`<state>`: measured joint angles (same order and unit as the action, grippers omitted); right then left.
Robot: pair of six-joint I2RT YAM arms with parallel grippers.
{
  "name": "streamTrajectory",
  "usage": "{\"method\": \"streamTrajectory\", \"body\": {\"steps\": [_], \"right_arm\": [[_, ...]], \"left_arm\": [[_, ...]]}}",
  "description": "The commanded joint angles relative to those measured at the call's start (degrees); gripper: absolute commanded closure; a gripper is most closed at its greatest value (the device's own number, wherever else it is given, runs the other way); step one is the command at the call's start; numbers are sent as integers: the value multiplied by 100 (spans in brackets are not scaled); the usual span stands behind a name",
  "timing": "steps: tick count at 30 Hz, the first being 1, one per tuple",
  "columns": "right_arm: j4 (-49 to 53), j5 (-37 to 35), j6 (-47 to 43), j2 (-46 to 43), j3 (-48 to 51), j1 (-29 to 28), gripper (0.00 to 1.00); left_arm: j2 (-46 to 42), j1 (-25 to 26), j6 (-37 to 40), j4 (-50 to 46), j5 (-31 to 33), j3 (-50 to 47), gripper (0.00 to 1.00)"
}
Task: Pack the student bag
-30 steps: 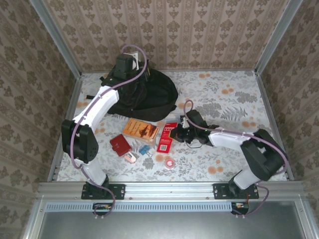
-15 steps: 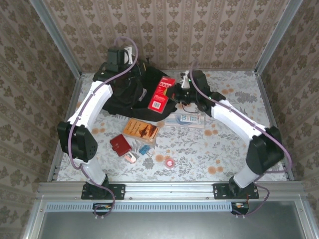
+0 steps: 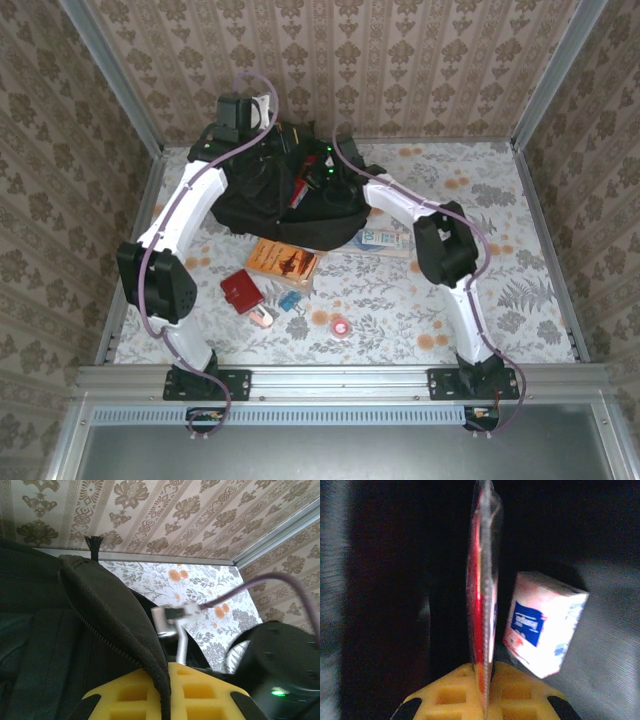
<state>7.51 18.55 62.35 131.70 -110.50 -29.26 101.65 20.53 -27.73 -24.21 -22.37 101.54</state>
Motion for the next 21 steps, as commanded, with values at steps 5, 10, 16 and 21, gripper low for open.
{"method": "streamTrajectory", "body": {"steps": [5, 10, 16, 21], "right_arm": [[59, -97, 310, 554, -912, -195, 48], [296, -26, -171, 241, -792, -195, 38], [1257, 92, -1343, -438, -655, -161, 30], [1254, -206, -2135, -1732, 723, 4, 28]], "left_arm": [[-110, -41, -92, 448, -57, -18, 100], [-110, -106, -127, 468, -23, -24, 100], [-110, -235, -233, 522, 260, -35, 100], [-177, -414, -379, 652, 573, -224, 100]]}}
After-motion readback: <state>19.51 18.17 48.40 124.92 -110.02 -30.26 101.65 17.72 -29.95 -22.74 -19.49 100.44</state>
